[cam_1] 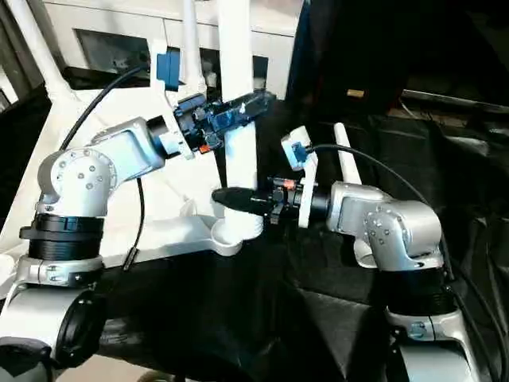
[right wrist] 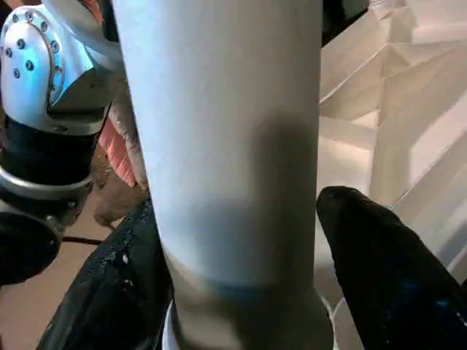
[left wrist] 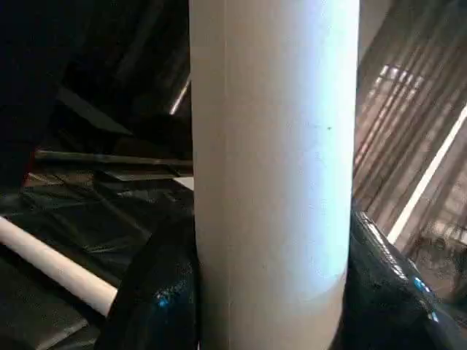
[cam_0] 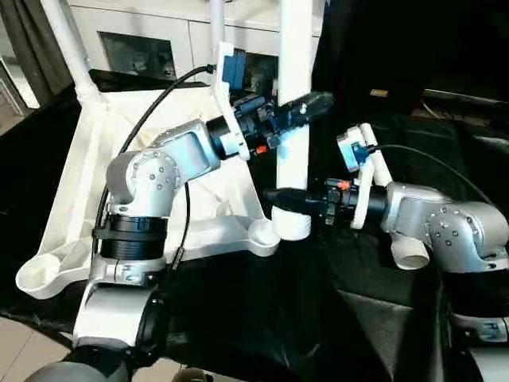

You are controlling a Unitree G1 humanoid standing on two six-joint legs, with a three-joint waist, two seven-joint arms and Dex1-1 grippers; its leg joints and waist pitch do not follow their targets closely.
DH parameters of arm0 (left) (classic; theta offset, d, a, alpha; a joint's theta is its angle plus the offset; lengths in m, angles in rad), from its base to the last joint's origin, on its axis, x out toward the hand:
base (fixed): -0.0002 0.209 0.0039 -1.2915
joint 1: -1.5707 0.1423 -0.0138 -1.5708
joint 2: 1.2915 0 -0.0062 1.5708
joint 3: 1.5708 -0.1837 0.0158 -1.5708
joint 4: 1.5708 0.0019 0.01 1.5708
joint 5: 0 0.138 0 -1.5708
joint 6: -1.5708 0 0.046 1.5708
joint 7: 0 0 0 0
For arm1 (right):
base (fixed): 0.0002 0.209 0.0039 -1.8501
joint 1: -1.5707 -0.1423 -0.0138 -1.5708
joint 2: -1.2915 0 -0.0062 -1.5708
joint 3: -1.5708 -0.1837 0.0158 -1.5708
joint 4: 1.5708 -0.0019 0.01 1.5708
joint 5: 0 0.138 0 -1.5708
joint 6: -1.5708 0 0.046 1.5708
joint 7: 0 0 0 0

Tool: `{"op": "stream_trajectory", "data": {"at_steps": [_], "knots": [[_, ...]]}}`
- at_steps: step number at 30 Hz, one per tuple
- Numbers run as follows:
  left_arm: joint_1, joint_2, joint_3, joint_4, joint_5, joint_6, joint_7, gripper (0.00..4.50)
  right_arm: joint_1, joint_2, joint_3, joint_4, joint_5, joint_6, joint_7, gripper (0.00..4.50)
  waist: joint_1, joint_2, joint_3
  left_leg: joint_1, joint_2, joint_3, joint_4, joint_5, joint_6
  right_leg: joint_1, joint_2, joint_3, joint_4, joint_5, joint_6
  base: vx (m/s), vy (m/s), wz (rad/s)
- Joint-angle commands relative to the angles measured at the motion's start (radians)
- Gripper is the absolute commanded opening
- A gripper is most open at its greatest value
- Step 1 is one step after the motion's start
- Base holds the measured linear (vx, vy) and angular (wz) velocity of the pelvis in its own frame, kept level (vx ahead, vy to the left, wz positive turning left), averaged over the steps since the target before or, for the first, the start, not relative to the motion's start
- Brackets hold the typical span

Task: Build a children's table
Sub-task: Insert table leg to table base

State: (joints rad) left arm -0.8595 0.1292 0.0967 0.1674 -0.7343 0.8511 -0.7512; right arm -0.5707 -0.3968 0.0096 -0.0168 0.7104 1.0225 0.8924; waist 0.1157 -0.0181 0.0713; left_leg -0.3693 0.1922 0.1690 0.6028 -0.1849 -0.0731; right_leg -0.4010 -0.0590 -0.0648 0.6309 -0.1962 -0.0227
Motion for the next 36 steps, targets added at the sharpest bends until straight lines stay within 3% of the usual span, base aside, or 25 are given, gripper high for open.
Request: {"op": "stream_trajectory", "data": {"at_steps": [1, 14, 23, 36], "knots": [[-0.026, 0.007, -0.018, -0.009, -0.027, 0.018, -0.031, 1.88, -0.015, -0.025, -0.007, 0.019, -0.017, 0.001, -0.009, 3.14, 0.003, -0.010, -0.084, 0.004, 0.027, -0.003, -0.055, -0.037, 0.019, 0.070, -0.075, 0.051, -0.071, -0.091, -0.183, 0.000, 0.000, 0.00], [-0.016, 0.021, -0.055, -0.019, -0.012, 0.026, -0.073, 1.88, -0.018, -0.055, 0.044, 0.017, -0.072, -0.048, -0.002, 3.14, 0.003, -0.013, -0.084, 0.002, 0.026, -0.003, -0.054, -0.030, 0.020, 0.070, -0.075, 0.051, -0.070, -0.098, -0.178, 0.000, 0.000, 0.00], [-0.012, 0.021, -0.072, -0.027, -0.013, 0.033, -0.091, 1.86, -0.014, -0.048, 0.038, 0.015, -0.054, -0.049, -0.006, 3.14, 0.002, -0.012, -0.086, 0.002, 0.026, -0.003, -0.053, -0.027, 0.022, 0.070, -0.074, 0.050, -0.069, -0.092, -0.181, 0.000, 0.000, 0.00], [-0.007, 0.029, -0.094, -0.036, -0.014, 0.040, -0.109, 1.86, -0.009, -0.036, 0.038, 0.017, -0.054, -0.051, -0.013, 2.10, 0.002, -0.012, -0.085, 0.003, 0.026, -0.003, -0.053, -0.029, 0.021, 0.070, -0.074, 0.050, -0.068, -0.089, -0.184, 0.000, 0.000, 0.00]]}}
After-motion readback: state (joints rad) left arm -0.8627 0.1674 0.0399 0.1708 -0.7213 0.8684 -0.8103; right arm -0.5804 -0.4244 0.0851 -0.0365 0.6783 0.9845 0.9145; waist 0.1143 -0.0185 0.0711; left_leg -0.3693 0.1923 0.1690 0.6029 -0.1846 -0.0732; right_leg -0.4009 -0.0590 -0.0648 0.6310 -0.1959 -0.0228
